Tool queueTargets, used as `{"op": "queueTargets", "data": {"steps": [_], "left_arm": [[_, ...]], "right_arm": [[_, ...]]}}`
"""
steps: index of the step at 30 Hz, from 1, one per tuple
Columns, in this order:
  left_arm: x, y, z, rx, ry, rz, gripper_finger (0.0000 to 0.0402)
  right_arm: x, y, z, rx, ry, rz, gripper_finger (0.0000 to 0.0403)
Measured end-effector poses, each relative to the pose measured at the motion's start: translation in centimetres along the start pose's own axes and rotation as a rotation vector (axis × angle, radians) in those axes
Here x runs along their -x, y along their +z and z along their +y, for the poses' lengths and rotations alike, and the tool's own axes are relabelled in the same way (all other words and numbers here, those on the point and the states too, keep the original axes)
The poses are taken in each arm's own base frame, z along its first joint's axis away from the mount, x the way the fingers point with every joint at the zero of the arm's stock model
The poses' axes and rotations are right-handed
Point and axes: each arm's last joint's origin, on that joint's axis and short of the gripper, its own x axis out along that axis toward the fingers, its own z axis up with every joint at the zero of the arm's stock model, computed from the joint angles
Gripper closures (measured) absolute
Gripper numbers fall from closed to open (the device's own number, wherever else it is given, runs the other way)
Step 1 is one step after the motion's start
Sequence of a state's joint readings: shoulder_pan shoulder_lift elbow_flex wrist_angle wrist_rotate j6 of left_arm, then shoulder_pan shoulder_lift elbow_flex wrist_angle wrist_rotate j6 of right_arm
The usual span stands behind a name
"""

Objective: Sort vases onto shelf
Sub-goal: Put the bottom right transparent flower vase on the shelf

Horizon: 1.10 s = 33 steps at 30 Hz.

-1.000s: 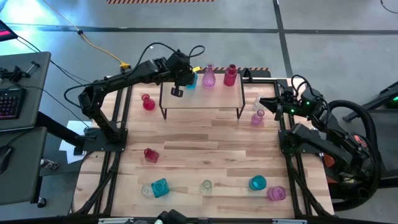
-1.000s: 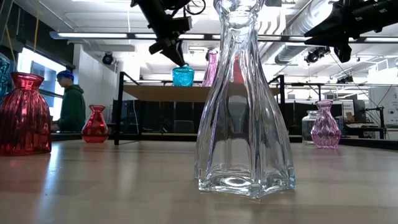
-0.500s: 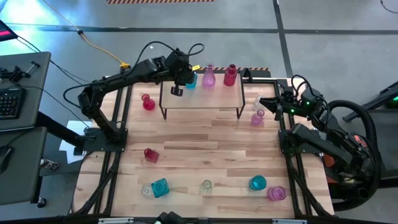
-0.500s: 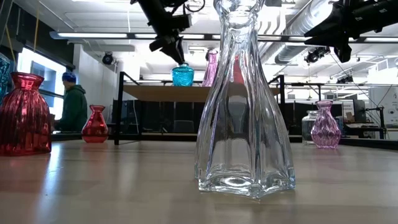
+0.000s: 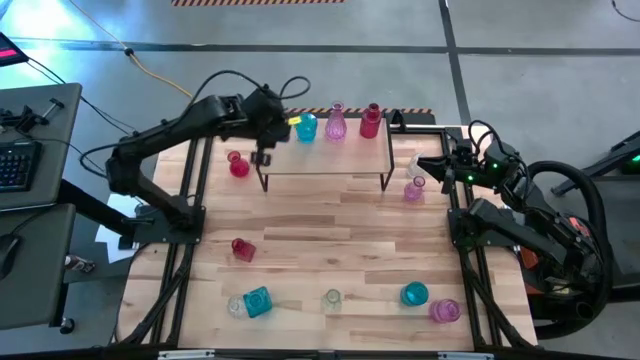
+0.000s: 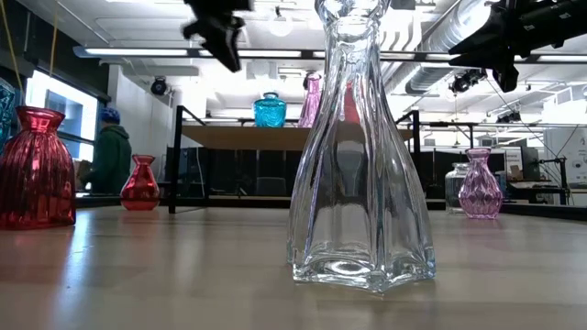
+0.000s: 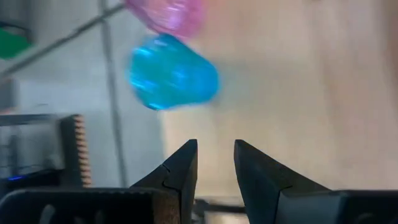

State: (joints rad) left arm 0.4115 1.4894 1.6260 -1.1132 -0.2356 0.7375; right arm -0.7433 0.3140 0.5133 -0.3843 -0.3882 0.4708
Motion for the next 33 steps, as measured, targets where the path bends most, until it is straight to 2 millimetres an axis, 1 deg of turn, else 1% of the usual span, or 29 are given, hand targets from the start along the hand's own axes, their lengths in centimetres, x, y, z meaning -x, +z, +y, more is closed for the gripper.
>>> {"op": "queueTargets", "data": {"steps": [3, 7, 10, 14, 18, 22, 27, 33], "left_arm": [[1.5, -0.5, -1.0, 0.03, -0.06, -0.007, 0.0304], [3.3, -0.3, -2.9, 0.053, -0.081, -0.056, 0.0304], [4.6, -0.1, -4.9, 0.053, -0.124, -0.069, 0.0304], [6.6, -0.3, -7.7, 0.075, -0.15, -0.009, 0.0305], [8.1, -0.2, -10.6, 0.096, -0.149, 0.058, 0.0308], [9.5, 0.0, -13.0, 0.111, -0.156, 0.069, 0.0309], [10.6, 0.1, -14.9, 0.124, -0.182, 0.044, 0.031], [12.0, 0.0, -16.7, 0.134, -0.294, 0.005, 0.031]], "right_arm": [[0.0, 0.0, 0.0, 0.0, 0.0, 0.0, 0.0334], [0.0, 0.0, 0.0, 0.0, 0.0, 0.0, 0.0334], [0.0, 0.0, 0.0, 0.0, 0.0, 0.0, 0.0334], [0.0, 0.0, 0.0, 0.0, 0.0, 0.0, 0.0334], [0.0, 0.0, 0.0, 0.0, 0.0, 0.0, 0.0334], [0.0, 0.0, 0.0, 0.0, 0.0, 0.0, 0.0334], [0.0, 0.0, 0.0, 0.0, 0.0, 0.0, 0.0334], [0.0, 0.0, 0.0, 0.0, 0.0, 0.0, 0.0334]]}}
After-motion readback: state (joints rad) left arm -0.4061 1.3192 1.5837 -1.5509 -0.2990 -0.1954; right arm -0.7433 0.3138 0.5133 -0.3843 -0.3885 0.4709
